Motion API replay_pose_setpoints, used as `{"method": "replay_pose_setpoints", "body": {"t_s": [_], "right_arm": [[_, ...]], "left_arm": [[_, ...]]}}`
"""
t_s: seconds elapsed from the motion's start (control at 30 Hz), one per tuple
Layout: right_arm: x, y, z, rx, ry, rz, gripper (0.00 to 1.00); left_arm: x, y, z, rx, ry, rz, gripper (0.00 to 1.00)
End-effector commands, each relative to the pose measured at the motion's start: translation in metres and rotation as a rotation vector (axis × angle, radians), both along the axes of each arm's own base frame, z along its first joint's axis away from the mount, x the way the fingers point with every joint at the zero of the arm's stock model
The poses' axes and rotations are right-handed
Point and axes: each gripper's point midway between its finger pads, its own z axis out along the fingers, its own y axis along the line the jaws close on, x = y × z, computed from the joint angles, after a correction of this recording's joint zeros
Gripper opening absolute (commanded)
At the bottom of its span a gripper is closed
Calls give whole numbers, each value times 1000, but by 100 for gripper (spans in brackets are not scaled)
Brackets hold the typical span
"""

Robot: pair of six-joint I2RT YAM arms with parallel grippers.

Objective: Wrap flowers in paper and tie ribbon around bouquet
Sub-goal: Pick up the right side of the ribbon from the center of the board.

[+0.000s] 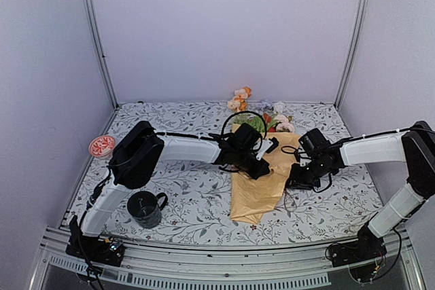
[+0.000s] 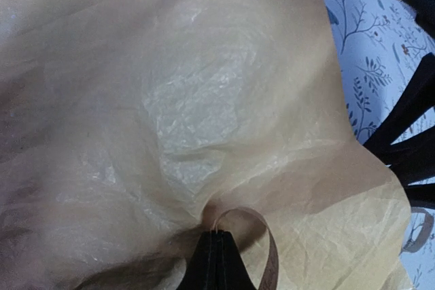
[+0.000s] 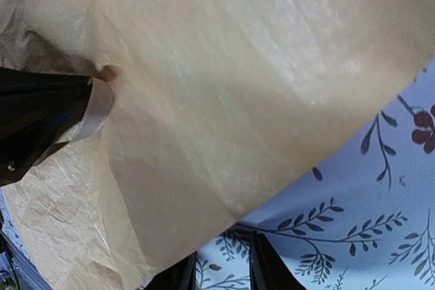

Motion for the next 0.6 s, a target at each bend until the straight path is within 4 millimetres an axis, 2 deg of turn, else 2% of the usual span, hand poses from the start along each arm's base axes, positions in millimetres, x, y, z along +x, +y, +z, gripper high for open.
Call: {"method": "replay_pose_setpoints", "body": {"t_s": [0.0, 0.13, 0.33, 0.57], "right_arm": [[20, 4, -2, -36, -38, -20, 27], [23, 3, -6, -61, -31, -20, 27], [29, 9, 4, -76, -71, -9, 28], [35, 12, -16, -165, -77, -2, 29]], "left_arm": [[-10, 26, -36, 128, 81, 11, 0], [-10, 27, -38, 132, 82, 11, 0], [-10, 26, -40, 133, 83, 11, 0], [-9, 27, -40, 135, 83, 15, 0]]}}
